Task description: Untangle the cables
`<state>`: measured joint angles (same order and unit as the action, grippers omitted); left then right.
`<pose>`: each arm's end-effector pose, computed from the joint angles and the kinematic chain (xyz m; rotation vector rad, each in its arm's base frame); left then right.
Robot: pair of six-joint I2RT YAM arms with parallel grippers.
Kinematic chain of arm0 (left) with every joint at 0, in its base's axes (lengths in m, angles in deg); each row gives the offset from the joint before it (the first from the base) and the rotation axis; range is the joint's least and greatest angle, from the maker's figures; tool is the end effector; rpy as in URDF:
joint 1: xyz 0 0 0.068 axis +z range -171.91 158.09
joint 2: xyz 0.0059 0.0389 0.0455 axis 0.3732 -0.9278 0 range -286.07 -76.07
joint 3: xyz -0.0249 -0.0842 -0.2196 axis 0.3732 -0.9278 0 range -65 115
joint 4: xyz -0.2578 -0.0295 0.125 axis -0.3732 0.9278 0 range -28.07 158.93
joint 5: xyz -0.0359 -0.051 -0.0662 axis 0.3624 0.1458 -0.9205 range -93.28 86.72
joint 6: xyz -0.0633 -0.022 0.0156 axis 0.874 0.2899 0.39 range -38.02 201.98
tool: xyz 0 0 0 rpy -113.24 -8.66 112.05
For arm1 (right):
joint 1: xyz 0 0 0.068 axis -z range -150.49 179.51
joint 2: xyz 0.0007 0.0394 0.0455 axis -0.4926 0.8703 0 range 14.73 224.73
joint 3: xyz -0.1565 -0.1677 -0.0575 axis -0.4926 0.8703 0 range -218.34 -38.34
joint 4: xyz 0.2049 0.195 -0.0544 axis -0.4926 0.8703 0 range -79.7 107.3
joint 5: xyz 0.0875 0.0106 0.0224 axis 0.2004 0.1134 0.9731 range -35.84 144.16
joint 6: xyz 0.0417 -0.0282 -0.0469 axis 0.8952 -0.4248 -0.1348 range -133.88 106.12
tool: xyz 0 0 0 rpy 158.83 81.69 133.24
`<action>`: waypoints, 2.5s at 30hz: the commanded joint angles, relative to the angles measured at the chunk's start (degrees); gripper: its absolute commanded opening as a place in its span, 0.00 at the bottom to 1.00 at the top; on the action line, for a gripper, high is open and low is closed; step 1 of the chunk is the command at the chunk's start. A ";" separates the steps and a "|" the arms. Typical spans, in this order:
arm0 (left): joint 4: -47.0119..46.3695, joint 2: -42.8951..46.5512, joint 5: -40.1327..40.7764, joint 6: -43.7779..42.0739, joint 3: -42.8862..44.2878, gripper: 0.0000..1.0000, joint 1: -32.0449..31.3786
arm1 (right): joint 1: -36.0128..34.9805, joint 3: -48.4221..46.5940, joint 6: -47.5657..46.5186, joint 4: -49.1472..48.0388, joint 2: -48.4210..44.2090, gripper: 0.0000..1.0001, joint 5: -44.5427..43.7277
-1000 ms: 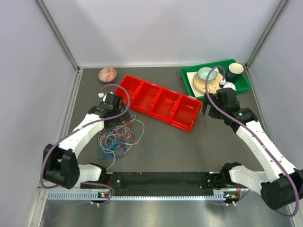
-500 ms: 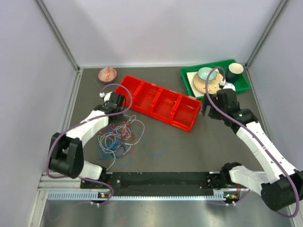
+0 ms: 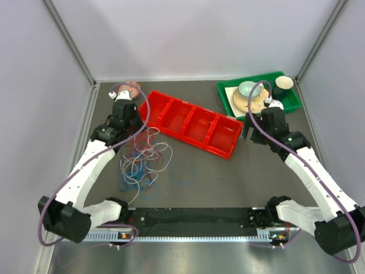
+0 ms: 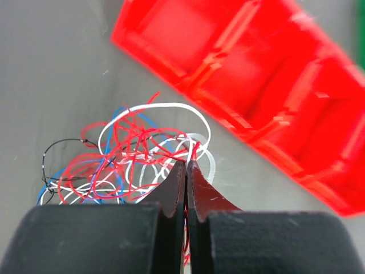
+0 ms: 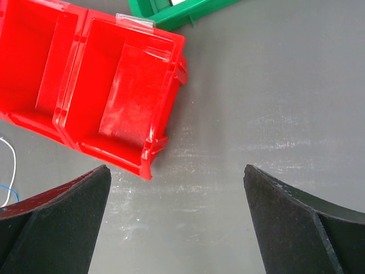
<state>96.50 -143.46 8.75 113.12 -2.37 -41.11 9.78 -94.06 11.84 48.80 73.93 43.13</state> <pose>0.2962 -0.0908 0.2781 -0.3454 2.2236 -0.2381 0.2636 0.0832 0.2652 0.2182 2.2839 0.1903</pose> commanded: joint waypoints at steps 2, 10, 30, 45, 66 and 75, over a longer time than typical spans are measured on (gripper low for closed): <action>-0.81 2.27 -7.98 -1.34 1.80 0.24 -0.22 | -0.31 0.44 0.92 -2.82 -0.93 0.99 0.22; 3.66 -5.20 -3.79 -6.43 4.68 0.99 -3.30 | -0.31 0.79 1.27 -2.82 -1.10 0.99 0.57; 4.80 -16.62 -0.18 -9.87 5.30 0.91 -5.50 | -0.31 0.79 1.53 -2.73 -1.10 0.99 1.01; 4.81 -11.69 -6.23 -13.46 -0.32 0.99 -1.63 | -0.31 0.88 1.53 -2.82 -1.37 0.99 1.54; -1.17 -18.92 0.62 -14.08 0.03 0.18 -3.74 | -0.31 -0.53 3.11 -3.87 0.66 0.99 4.87; 7.96 -7.68 1.60 -16.37 9.25 0.00 -3.74 | -0.31 0.09 2.67 -3.96 -0.93 0.99 5.23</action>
<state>101.39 -161.21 10.11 98.71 -0.38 -44.87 9.78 -93.08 14.39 46.68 75.00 47.86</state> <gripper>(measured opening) 0.015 0.987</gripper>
